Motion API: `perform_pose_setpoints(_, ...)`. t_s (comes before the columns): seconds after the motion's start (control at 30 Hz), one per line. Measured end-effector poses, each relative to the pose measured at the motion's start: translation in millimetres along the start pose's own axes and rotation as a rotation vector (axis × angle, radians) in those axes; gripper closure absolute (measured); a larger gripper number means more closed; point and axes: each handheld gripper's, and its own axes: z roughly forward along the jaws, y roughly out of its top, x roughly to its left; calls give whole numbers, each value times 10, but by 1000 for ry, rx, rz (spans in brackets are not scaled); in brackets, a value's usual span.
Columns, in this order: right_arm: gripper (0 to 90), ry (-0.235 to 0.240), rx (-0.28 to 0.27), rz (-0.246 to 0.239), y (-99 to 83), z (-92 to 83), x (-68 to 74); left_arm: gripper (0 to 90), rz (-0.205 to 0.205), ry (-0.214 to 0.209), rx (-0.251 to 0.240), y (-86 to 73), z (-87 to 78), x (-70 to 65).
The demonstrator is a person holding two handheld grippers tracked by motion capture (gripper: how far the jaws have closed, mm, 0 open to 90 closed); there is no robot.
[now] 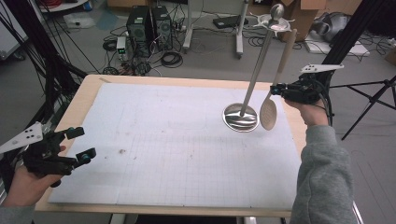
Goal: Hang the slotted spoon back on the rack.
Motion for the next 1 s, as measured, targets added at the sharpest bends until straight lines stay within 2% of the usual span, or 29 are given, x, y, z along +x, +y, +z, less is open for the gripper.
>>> perform_pose_setpoints(0.17,571,-25,-39,4,-69,-61,29,35,-3,8,-3,-8,-3,10)
perform_pose_setpoints(0.27,436,-38,-43,5,-81,-98,63,36,0,9,-3,-8,0,8)
perform_pose_setpoints(0.33,350,-48,-71,2,-83,-132,108,35,3,11,-3,-6,3,5)
perform_pose_setpoints(0.53,191,-64,-130,-12,-154,-169,245,35,4,13,-6,-4,1,13)
perform_pose_setpoints(0.63,156,-68,-140,-23,-209,-161,305,35,3,14,-6,-6,4,15)
perform_pose_setpoints(0.83,144,-54,-177,-25,-370,-121,466,35,6,10,-10,3,3,11)
perform_pose_setpoints(1.0,143,-32,-160,-37,-480,-77,544,35,13,2,-15,7,9,4)
